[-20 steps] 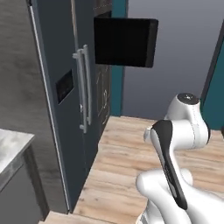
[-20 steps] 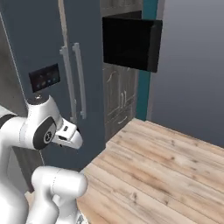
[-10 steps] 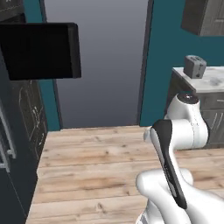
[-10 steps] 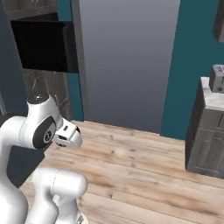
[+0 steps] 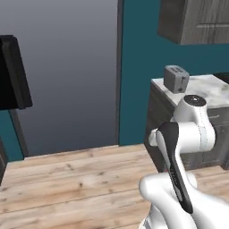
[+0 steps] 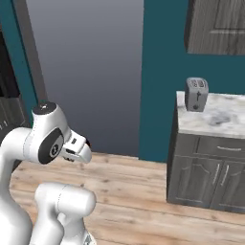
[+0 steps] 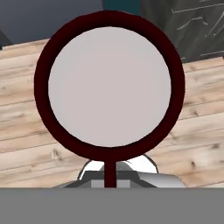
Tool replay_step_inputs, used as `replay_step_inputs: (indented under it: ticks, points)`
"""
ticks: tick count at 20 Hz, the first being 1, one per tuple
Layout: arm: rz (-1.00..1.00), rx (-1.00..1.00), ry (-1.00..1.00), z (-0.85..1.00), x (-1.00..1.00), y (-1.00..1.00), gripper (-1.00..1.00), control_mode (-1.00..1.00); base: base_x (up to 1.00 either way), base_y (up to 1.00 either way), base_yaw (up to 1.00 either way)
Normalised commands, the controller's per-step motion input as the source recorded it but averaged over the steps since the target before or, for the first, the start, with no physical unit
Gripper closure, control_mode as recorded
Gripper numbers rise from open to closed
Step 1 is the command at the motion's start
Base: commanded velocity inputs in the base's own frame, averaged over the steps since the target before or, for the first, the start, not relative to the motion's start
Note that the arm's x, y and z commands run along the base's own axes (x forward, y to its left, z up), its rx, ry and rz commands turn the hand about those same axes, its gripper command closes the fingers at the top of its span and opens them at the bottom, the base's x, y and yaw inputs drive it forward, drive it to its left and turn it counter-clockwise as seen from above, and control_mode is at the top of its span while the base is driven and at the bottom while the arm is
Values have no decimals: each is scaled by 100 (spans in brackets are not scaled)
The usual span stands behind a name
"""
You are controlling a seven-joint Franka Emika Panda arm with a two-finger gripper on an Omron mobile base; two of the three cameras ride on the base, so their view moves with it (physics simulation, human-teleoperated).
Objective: Pick the mug from the counter and place it inside the microwave. Then close the microwave.
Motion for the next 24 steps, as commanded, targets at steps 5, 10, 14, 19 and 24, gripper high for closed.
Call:
replay_step_inputs:
  ticks: [5,10,14,19,24]
  points:
    - [0,0,0,0,0,0,100,100,100,-41,0]
    - [0,0,0,0,0,0,100,100,100,-25,15]
    - [0,0,0,0,0,0,100,100,99,-8,40]
    - [0,0,0,0,0,0,100,100,87,-7,53]
    - [0,0,0,0,0,0,100,100,98,-28,57]
